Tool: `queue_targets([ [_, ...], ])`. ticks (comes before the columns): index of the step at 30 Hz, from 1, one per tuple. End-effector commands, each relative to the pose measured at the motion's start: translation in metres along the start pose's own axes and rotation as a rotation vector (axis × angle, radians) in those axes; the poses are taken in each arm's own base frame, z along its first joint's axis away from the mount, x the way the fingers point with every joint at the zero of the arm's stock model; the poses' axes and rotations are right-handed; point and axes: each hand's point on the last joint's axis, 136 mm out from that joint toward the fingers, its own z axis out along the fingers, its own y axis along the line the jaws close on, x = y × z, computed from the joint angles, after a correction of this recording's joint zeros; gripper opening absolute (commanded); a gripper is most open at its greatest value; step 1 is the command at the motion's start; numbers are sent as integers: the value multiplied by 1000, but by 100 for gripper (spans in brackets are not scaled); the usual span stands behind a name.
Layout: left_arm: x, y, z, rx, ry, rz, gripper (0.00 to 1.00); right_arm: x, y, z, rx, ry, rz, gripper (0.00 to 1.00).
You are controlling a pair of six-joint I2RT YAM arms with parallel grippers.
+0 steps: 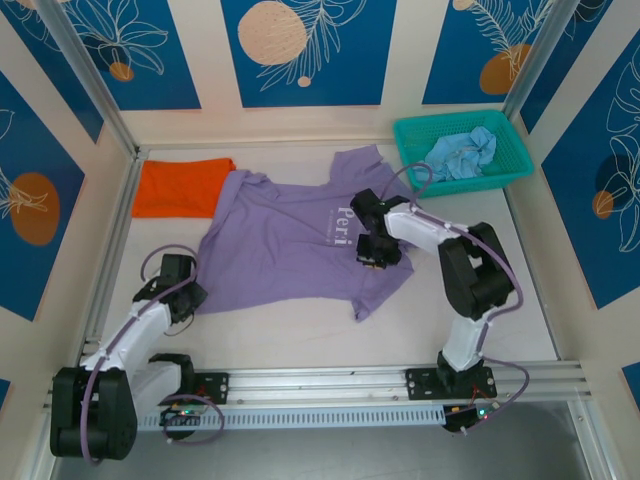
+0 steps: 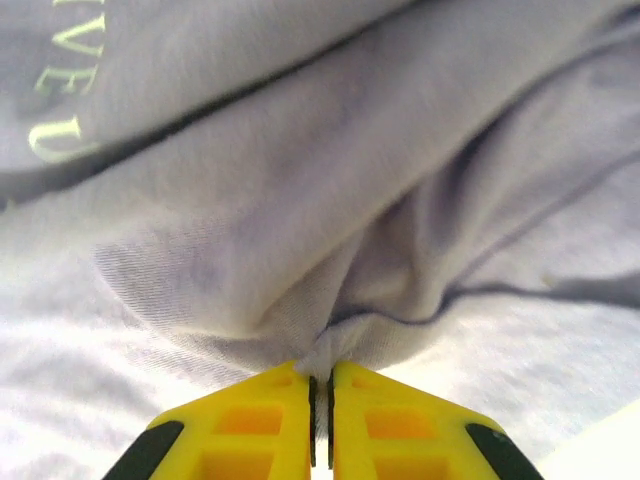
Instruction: Fold and stack the t-shirts
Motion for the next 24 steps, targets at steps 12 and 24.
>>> queue_targets([
  [12, 2, 2, -7, -2, 22, 8, 44, 64, -28, -37, -224, -41, 10, 0],
  [24, 26, 0, -2, 2, 165, 51, 56, 78, -42, -29, -243, -55, 61, 7],
])
